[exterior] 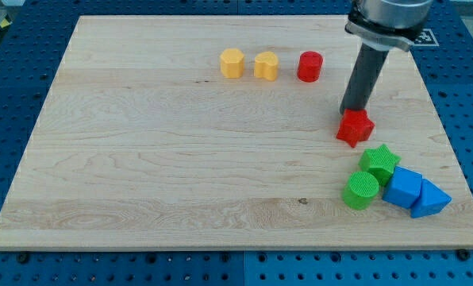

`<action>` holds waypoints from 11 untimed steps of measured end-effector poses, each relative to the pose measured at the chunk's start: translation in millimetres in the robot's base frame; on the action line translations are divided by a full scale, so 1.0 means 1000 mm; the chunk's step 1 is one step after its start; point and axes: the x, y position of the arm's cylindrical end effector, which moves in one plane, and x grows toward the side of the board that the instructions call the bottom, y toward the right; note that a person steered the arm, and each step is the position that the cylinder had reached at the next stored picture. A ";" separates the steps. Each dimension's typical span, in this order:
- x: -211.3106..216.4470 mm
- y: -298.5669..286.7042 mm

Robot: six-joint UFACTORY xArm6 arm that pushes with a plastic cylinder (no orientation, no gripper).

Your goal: Move the red circle diagonal to the yellow hexagon

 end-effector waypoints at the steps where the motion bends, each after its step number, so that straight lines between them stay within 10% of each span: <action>1: 0.026 0.004; 5: -0.155 0.020; 11: -0.105 -0.079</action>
